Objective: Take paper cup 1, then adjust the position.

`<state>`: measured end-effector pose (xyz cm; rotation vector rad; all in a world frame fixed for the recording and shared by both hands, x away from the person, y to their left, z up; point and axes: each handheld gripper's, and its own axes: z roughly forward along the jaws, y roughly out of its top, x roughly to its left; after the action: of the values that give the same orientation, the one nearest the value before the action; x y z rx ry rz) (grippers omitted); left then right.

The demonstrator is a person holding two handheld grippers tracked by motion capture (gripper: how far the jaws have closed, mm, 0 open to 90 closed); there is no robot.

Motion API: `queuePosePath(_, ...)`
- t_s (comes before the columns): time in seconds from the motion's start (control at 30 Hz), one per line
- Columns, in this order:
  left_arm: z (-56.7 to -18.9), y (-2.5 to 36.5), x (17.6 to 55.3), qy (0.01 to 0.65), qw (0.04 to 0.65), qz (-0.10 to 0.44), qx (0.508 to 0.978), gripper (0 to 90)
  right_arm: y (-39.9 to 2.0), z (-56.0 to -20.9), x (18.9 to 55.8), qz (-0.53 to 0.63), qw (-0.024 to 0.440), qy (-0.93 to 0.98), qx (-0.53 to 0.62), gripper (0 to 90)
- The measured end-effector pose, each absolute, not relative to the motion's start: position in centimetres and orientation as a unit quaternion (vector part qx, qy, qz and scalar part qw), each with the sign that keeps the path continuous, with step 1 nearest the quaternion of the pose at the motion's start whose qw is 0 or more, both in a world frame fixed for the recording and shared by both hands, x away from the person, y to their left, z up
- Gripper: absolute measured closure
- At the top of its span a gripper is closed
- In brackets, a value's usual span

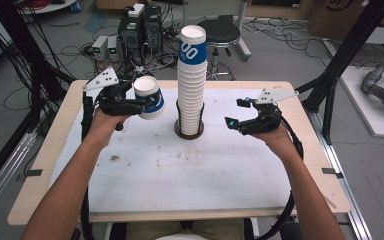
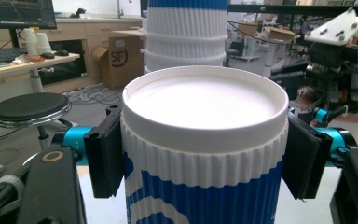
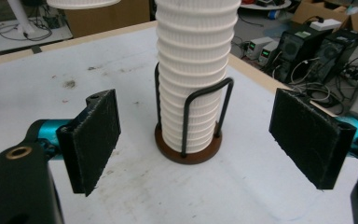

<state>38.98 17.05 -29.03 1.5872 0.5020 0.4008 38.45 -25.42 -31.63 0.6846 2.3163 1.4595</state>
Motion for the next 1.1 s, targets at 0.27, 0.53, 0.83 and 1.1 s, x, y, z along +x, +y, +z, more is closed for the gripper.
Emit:
queuePosePath(0.27, -29.8, 16.0, 38.1, 0.200, 0.648, 0.166, 0.716, 27.6, -25.5, -33.4, 37.6, 0.519, 0.152, 0.804, 0.247, 16.5)
queuePosePath(0.53, -30.4, 15.3, 38.4, 0.180, 0.645, 0.142, 0.729, 27.5, -25.0, -34.1, 36.5, 0.526, 0.149, 0.803, 0.236, 16.5)
queuePosePath(0.83, -31.4, 13.8, 38.1, 0.161, 0.647, 0.119, 0.736, 27.5, -24.3, -34.8, 35.7, 0.547, 0.122, 0.797, 0.226, 16.5)
queuePosePath(1.1, -31.9, 12.4, 37.5, 0.154, 0.655, 0.106, 0.732, 27.5, -23.3, -35.1, 35.4, 0.563, 0.104, 0.795, 0.200, 16.5)
